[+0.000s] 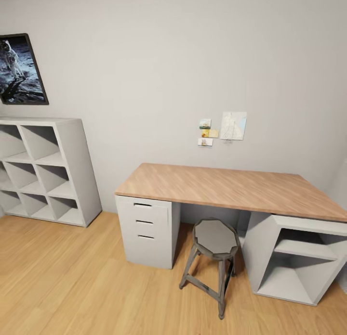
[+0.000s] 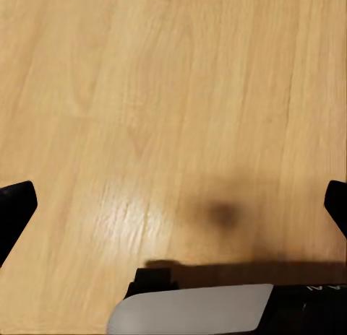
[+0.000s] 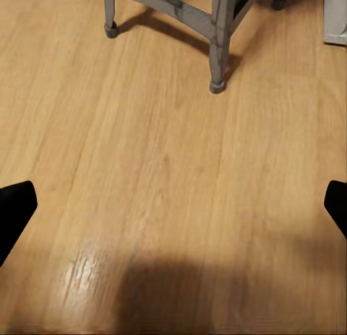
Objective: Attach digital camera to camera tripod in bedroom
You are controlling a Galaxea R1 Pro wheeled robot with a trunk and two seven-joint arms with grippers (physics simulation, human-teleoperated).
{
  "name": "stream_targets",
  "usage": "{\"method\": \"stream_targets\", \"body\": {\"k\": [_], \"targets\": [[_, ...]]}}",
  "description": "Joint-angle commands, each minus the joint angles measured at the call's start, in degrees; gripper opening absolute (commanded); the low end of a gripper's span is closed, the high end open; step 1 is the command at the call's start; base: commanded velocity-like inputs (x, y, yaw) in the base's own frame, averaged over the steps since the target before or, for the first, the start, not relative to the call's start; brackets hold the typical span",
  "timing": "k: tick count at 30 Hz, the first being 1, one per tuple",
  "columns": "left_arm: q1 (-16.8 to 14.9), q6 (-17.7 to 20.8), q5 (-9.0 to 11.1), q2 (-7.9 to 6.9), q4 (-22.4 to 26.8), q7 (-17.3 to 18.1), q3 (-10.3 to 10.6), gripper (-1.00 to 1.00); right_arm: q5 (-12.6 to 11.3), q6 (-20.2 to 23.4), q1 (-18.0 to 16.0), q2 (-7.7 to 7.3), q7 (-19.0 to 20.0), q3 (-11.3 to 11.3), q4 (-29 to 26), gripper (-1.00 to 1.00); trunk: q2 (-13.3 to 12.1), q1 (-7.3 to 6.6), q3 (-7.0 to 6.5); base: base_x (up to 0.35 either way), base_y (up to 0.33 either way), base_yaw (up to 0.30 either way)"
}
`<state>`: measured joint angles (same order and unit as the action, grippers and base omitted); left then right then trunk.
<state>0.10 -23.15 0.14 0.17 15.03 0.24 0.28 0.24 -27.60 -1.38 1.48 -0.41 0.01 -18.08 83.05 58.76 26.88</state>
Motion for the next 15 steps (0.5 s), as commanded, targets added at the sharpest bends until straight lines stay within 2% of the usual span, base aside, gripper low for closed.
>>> {"method": "stream_targets", "body": {"k": [1,10,15], "targets": [[0.0,-0.2,0.0,0.0,-0.1,0.0,0.0,1.0,0.0,-0.2,0.0,0.04,-0.1,0.0,0.1,1.0,0.0,-0.04,0.05,-0.332,0.0,0.207],[0.0,-0.3,-0.1,0.03,-0.3,0.1,0.1,1.0,0.0,-0.3,0.0,0.1,-0.1,0.0,0.2,1.0,0.0,-0.04,0.05,-0.313,0.0,0.257],[0.0,-0.3,-0.1,0.06,-0.3,0.0,0.2,1.0,0.0,-0.3,0.0,0.1,-0.1,0.0,0.2,1.0,0.0,-0.04,0.05,-0.074,0.0,0.264]]}}
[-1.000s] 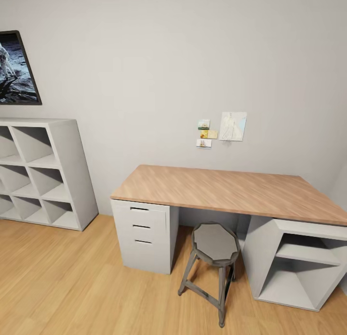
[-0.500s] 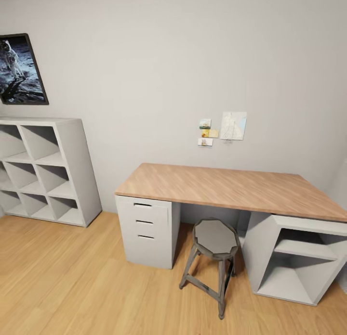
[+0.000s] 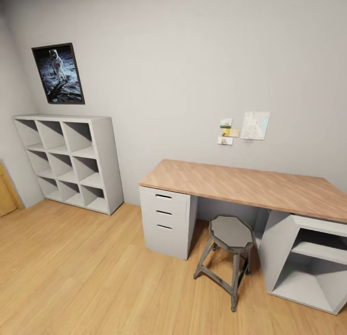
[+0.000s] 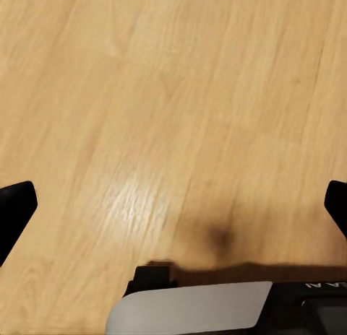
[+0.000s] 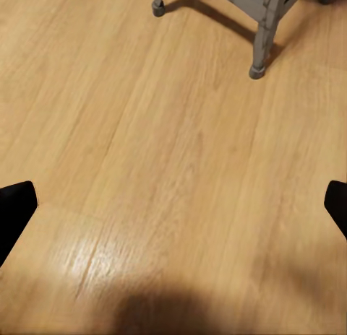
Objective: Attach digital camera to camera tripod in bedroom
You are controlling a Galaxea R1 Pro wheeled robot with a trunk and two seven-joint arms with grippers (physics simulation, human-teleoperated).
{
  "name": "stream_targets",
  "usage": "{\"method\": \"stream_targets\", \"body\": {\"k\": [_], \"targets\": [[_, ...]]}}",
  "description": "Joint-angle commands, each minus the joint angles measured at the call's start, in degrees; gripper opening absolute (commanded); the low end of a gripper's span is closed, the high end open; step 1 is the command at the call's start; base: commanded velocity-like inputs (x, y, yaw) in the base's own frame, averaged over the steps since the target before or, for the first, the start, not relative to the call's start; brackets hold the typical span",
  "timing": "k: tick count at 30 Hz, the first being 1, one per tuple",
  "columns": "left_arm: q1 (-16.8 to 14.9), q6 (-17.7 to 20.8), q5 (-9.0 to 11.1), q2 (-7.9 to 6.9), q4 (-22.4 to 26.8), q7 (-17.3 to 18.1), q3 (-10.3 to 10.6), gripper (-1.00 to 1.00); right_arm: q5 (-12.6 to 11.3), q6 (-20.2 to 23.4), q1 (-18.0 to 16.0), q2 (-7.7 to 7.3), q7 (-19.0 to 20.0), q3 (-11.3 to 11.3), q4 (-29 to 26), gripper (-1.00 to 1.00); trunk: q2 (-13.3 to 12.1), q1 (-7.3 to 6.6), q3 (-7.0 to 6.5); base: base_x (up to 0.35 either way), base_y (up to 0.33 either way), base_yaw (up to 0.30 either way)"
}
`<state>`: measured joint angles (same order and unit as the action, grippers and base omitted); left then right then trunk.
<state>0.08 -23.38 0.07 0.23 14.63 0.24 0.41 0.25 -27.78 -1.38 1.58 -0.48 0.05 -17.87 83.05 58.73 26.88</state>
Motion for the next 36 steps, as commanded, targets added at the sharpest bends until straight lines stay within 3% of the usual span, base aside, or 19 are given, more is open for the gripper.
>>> {"method": "stream_targets", "body": {"k": [1,36], "targets": [[0.0,-0.1,0.0,0.01,0.1,0.0,0.0,1.0,0.0,-0.2,0.0,0.01,0.0,0.0,0.0,1.0,0.0,0.0,0.05,-0.013,0.0,0.265],[0.0,0.0,0.1,0.03,-0.3,0.0,0.0,1.0,0.0,-0.2,0.0,0.01,0.0,0.0,0.0,1.0,0.0,0.0,0.05,-0.001,0.0,0.266]]}}
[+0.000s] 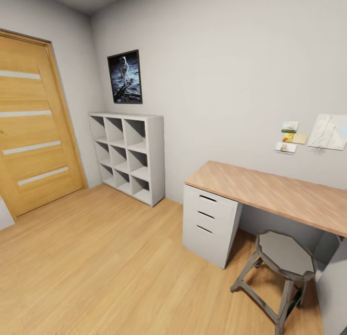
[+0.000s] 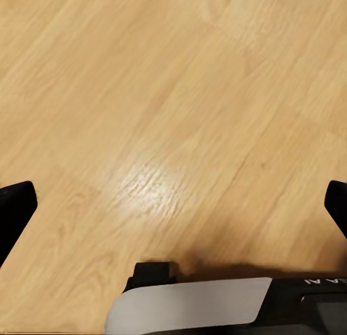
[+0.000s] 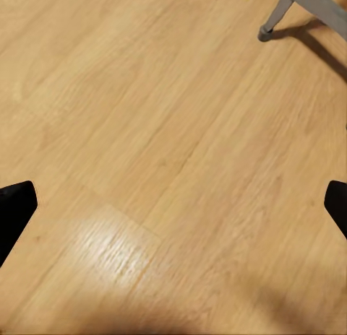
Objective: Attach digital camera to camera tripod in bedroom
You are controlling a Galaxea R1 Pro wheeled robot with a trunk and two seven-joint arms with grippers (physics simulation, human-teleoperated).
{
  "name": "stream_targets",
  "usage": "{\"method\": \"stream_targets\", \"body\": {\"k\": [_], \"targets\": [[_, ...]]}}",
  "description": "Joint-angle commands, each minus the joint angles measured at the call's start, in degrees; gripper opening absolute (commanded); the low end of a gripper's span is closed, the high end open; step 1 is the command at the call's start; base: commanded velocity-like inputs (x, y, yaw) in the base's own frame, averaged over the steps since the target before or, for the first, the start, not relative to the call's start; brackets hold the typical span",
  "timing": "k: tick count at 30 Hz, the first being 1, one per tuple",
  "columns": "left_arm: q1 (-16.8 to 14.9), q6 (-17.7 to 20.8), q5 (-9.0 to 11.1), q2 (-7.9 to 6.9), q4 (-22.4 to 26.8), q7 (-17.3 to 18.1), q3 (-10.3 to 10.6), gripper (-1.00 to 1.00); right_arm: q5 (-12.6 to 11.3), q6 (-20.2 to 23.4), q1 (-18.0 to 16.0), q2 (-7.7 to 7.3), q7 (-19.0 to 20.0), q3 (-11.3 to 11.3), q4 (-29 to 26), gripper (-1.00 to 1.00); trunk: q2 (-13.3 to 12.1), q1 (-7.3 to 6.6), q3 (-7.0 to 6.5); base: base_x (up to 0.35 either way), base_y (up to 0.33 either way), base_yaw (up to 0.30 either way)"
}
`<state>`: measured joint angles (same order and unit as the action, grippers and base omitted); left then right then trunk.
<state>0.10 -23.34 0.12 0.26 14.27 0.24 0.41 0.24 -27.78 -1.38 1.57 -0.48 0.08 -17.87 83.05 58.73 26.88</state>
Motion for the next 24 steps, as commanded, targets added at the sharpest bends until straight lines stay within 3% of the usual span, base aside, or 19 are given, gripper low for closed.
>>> {"method": "stream_targets", "body": {"k": [1,24], "targets": [[0.0,-0.1,0.0,0.0,0.1,0.0,0.0,1.0,0.0,-0.2,0.0,0.01,0.0,0.0,0.0,1.0,0.0,0.0,0.05,0.0,0.0,0.266],[0.0,-0.1,0.0,0.42,-0.7,0.1,0.0,1.0,0.1,-0.2,0.0,0.01,0.0,0.0,0.0,1.0,0.0,0.0,0.05,-0.037,0.0,0.266]]}}
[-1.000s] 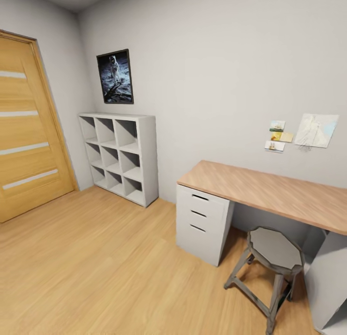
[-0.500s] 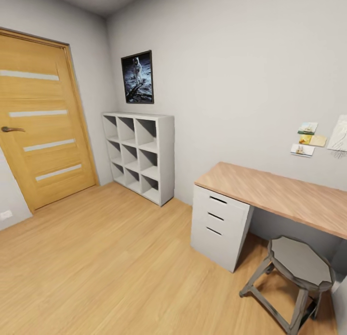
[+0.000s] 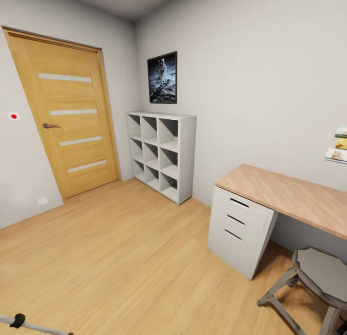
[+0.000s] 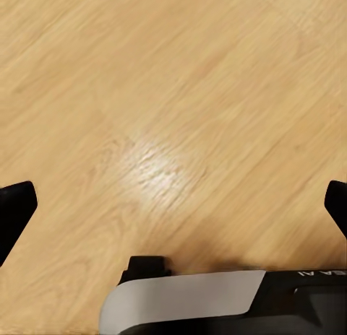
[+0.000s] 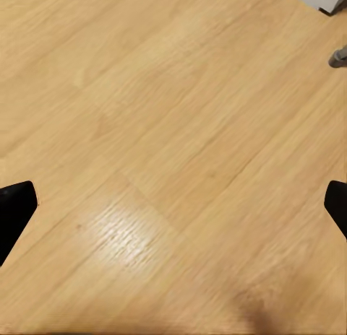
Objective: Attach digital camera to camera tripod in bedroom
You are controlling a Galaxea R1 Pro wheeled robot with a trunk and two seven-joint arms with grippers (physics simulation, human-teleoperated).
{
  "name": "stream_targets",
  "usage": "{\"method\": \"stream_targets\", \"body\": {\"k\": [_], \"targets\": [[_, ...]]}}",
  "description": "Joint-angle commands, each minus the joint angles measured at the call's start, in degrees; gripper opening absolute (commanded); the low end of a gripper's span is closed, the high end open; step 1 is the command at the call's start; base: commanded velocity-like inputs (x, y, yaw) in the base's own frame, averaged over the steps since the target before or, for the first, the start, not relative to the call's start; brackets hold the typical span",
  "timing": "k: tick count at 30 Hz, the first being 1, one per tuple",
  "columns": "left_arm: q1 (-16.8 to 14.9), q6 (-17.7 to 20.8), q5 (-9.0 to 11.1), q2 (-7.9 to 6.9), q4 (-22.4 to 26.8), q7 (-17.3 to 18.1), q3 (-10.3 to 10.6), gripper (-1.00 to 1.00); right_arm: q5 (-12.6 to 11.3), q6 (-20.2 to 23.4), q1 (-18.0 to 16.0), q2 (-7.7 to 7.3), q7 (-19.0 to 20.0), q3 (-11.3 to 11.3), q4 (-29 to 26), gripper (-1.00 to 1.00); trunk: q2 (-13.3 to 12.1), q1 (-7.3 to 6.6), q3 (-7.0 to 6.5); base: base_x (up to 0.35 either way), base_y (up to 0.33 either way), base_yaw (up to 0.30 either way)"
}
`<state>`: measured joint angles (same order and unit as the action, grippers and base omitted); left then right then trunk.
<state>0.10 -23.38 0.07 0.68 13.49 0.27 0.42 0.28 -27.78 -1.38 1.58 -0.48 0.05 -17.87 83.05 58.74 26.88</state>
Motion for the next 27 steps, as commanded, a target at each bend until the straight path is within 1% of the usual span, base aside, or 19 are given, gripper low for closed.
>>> {"method": "stream_targets", "body": {"k": [1,27], "targets": [[0.0,-0.1,0.0,0.04,0.1,0.0,0.0,1.0,0.0,-0.2,0.0,0.0,0.0,0.0,0.0,1.0,0.0,-0.01,0.05,-0.092,0.0,0.266],[0.0,0.0,0.0,0.11,-0.2,0.0,0.0,1.0,0.0,-0.2,0.0,0.08,0.0,-0.1,0.0,1.0,0.0,-0.01,0.05,-0.093,0.0,0.266]]}}
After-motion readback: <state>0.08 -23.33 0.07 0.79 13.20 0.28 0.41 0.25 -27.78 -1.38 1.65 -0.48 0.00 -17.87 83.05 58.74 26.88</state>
